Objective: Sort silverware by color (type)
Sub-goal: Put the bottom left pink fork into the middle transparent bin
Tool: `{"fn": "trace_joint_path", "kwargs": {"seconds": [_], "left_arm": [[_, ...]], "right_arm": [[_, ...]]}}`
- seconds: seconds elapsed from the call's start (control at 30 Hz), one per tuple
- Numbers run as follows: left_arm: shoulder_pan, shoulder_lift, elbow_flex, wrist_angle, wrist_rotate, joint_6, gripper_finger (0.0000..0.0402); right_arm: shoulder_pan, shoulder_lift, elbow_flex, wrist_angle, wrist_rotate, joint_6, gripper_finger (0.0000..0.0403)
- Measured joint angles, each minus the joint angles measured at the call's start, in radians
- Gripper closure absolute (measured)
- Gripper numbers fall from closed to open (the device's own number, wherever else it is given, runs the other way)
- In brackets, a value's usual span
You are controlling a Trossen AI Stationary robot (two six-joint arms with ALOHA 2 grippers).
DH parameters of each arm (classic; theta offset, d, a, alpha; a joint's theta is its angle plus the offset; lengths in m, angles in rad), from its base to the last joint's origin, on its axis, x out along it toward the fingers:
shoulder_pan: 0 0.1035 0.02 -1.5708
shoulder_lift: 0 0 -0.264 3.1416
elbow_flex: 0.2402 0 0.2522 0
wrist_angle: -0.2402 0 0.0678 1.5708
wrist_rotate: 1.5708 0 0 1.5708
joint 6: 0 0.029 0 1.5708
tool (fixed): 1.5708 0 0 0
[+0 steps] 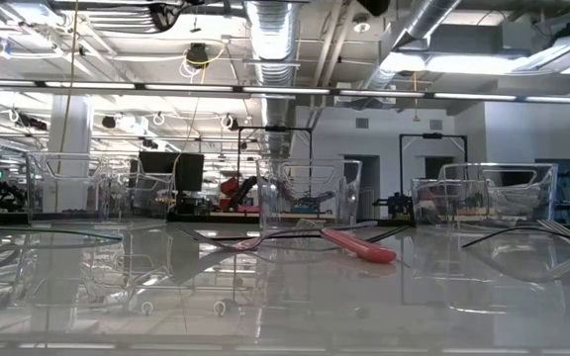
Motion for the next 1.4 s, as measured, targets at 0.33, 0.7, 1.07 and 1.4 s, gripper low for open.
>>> {"fn": "trace_joint_path", "kwargs": {"seconds": [0.33,0.7,1.07,1.4], "left_arm": [[0.0,0.0,0.0,0.0,-0.004,-0.019,0.0401],[0.003,0.015,0.0,-0.011,0.005,-0.028,0.0401],[0.014,0.015,0.0,-0.023,-0.008,-0.029,0.0401],[0.016,0.015,0.0,-0.024,-0.005,-0.007,0.0401]], "right_arm": [[-0.029,0.029,0.003,0.015,0.033,-0.05,0.0101],[-0.059,0.029,0.002,0.008,0.013,-0.061,0.0123],[-0.066,0.028,0.002,-0.023,0.003,-0.043,0.0129],[-0.066,0.028,0.002,-0.024,0.003,-0.042,0.0195]]}}
